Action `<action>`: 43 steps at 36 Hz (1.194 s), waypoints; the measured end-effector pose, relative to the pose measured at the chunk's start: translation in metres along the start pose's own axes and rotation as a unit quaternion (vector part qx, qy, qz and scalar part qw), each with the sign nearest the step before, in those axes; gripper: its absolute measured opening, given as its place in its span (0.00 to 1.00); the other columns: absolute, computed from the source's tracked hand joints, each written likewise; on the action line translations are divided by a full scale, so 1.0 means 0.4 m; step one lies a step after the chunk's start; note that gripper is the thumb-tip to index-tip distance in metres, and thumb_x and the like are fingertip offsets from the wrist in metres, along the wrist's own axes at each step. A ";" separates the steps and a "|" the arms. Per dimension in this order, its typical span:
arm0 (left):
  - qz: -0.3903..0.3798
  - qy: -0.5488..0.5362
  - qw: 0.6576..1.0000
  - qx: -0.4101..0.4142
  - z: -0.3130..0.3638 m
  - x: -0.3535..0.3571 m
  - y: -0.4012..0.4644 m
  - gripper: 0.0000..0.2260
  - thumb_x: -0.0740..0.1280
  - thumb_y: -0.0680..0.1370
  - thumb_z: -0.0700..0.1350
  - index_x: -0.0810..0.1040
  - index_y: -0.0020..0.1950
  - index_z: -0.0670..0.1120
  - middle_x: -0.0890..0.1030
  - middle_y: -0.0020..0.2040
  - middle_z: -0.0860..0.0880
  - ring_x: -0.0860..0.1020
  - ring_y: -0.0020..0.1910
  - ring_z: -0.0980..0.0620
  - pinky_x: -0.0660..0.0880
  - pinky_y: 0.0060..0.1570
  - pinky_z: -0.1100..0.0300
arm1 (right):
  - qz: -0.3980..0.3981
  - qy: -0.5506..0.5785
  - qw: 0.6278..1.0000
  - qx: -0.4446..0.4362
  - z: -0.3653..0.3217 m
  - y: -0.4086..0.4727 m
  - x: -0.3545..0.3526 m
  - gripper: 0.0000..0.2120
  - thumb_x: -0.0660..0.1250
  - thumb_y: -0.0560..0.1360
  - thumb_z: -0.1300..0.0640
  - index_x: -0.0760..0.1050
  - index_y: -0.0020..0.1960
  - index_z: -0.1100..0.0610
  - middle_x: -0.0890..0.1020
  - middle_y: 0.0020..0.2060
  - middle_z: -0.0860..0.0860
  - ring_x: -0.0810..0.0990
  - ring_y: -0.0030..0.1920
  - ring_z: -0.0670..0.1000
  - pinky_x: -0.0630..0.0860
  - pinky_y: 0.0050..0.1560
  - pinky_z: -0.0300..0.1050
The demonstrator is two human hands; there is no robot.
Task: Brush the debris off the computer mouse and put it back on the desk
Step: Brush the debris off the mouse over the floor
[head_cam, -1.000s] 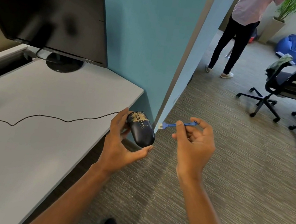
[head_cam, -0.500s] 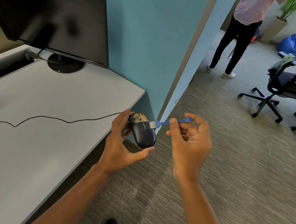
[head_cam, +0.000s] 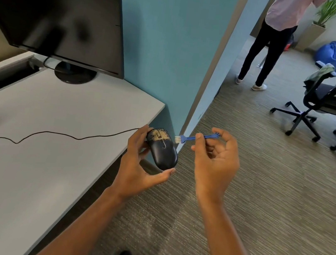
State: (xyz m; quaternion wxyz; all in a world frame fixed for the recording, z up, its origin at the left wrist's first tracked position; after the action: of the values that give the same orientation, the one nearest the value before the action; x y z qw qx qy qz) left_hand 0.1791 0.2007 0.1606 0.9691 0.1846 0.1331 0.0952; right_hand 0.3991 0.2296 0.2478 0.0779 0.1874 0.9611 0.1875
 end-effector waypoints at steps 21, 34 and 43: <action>0.002 0.000 1.000 0.002 -0.012 -0.006 -0.002 0.59 0.90 0.69 0.55 0.58 0.91 0.46 0.63 0.86 0.70 0.71 0.85 0.59 0.76 0.77 0.61 | -0.025 -0.035 0.997 -0.068 -0.039 -0.014 0.062 0.16 0.78 0.81 0.62 0.79 0.66 0.59 0.88 0.44 0.43 0.89 0.42 0.45 0.86 0.44 0.41; -0.004 -0.011 1.000 -0.003 0.009 -0.001 0.004 0.58 0.87 0.70 0.63 0.58 0.90 0.48 0.64 0.86 0.67 0.72 0.84 0.56 0.77 0.78 0.58 | -0.026 0.021 0.998 0.052 0.026 0.017 0.046 0.16 0.78 0.80 0.61 0.79 0.64 0.51 0.90 0.43 0.49 0.91 0.40 0.51 0.89 0.44 0.46; -0.003 0.012 1.000 0.002 0.019 -0.009 -0.001 0.59 0.85 0.71 0.67 0.60 0.89 0.37 0.60 0.84 0.74 0.68 0.84 0.66 0.75 0.76 0.68 | -0.020 0.021 0.999 0.042 0.036 0.028 0.037 0.16 0.78 0.81 0.61 0.78 0.64 0.51 0.90 0.44 0.46 0.91 0.40 0.49 0.88 0.44 0.43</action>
State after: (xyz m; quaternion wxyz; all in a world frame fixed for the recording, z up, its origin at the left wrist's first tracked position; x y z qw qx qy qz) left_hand 0.1778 0.1972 0.1680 0.9672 0.1854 0.1461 0.0938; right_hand 0.3926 0.2497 0.2377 0.0532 0.1675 0.9730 0.1498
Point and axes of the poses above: each hand's wrist, its own y-axis towards the middle knuckle, its own x-axis out of the palm, z = x × y, the point moved 9 cm from there along y, towards the middle knuckle
